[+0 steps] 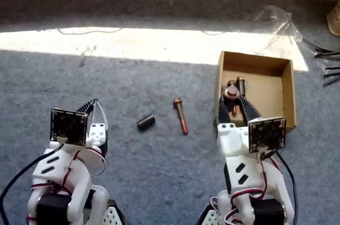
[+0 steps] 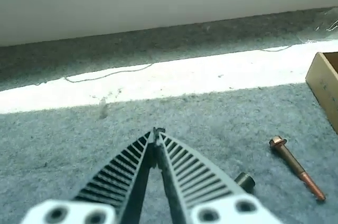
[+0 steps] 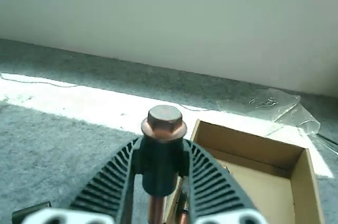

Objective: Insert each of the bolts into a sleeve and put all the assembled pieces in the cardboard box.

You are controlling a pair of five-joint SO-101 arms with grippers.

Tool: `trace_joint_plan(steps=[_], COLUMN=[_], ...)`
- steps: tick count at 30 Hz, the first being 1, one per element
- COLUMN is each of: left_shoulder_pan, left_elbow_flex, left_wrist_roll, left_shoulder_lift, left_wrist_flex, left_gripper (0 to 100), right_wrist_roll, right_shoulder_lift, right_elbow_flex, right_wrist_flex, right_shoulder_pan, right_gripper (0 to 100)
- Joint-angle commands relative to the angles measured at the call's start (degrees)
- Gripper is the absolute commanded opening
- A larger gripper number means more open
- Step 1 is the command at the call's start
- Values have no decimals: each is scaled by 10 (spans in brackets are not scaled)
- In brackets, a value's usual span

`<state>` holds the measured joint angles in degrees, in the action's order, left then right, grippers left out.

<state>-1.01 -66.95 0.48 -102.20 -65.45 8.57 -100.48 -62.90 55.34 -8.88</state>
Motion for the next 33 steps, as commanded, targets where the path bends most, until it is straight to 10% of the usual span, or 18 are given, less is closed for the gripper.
trace_joint_plan(steps=[1,33], left_shoulder_pan=[75,136], left_elbow_flex=[-5,-68], left_wrist_roll=[-9,35], left_shoulder_lift=[-6,-28], left_wrist_flex=[18,17], left_gripper=[14,14], right_wrist_roll=[22,45], right_shoulder_lift=[98,939], right_elbow_flex=[110,471], right_wrist_flex=[19,-88], right_shoulder_pan=[45,189], right_gripper=[5,6])
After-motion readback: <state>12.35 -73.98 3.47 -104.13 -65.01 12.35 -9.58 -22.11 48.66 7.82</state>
